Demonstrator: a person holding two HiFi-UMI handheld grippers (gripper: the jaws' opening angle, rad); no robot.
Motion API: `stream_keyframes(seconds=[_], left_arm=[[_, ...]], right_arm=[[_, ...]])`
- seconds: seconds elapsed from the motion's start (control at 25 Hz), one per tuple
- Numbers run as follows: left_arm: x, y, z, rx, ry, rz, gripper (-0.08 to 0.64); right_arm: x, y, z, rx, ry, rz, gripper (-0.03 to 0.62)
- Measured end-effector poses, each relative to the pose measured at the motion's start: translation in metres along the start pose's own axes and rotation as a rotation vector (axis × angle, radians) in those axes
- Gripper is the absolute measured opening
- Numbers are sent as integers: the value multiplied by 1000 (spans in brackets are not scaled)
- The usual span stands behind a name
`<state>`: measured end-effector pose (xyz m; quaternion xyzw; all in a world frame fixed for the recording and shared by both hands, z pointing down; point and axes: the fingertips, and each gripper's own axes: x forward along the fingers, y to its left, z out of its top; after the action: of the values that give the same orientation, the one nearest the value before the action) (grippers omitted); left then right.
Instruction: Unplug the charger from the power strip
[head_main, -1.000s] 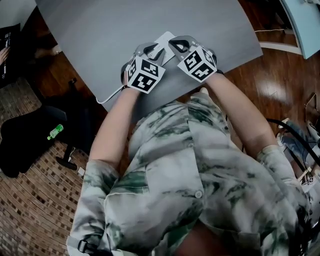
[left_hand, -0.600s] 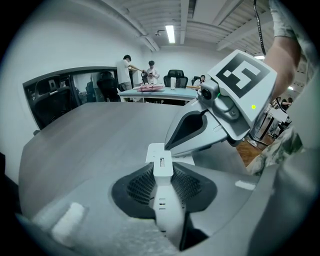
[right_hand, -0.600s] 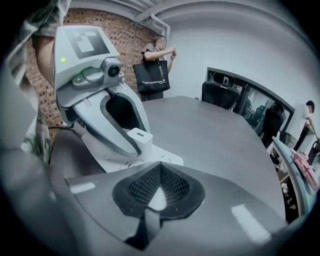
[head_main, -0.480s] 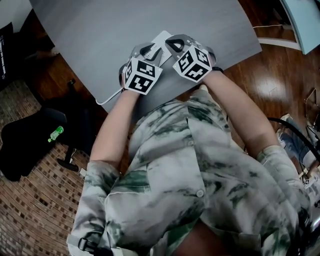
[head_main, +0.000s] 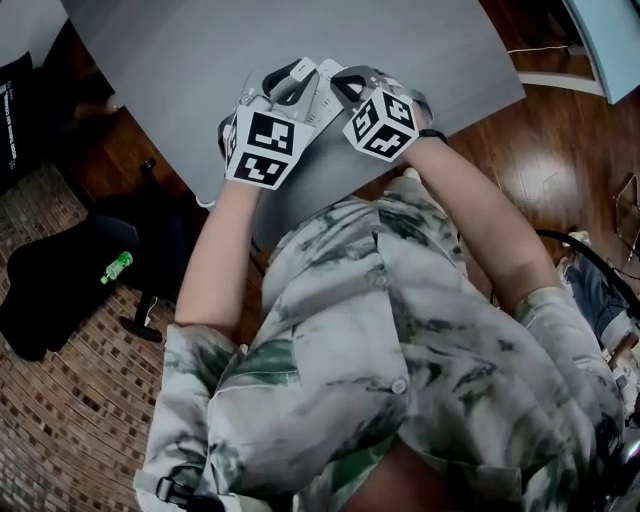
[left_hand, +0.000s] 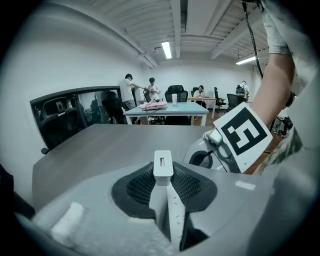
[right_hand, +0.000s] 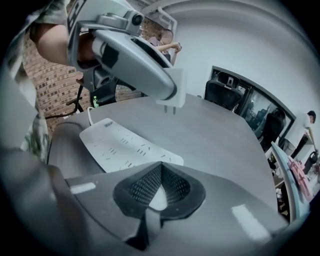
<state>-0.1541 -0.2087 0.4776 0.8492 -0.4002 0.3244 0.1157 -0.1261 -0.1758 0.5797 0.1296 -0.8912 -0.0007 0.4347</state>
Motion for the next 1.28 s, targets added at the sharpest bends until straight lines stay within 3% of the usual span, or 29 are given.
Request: stream_keyframes(seconds=[0.12, 0.24, 0.44, 0.6, 0.8, 1.0, 1.28], left_arm=[[-16, 8, -2, -3, -1, -6, 106], [-34, 7, 0, -66, -37, 6, 107], [-67, 12, 11, -144, -119, 83, 107], [-115, -8, 31, -216, -213, 146, 107], [-170, -86, 42, -230, -252, 209, 107], [-227, -192, 31, -330, -282, 288, 107], [-284, -332, 10, -344, -212, 352, 107]], right_arm=[[2, 1, 1, 33, -15, 14, -3], [-5, -2, 3, 64, -48, -3, 5], [-44, -18, 16, 69, -165, -66, 28], [-99, 4, 22, 58, -244, -34, 34], [-186, 57, -14, 23, -312, 3, 48], [-274, 117, -82, -63, -327, 56, 52], [-367, 192, -151, -46, -331, 94, 52]])
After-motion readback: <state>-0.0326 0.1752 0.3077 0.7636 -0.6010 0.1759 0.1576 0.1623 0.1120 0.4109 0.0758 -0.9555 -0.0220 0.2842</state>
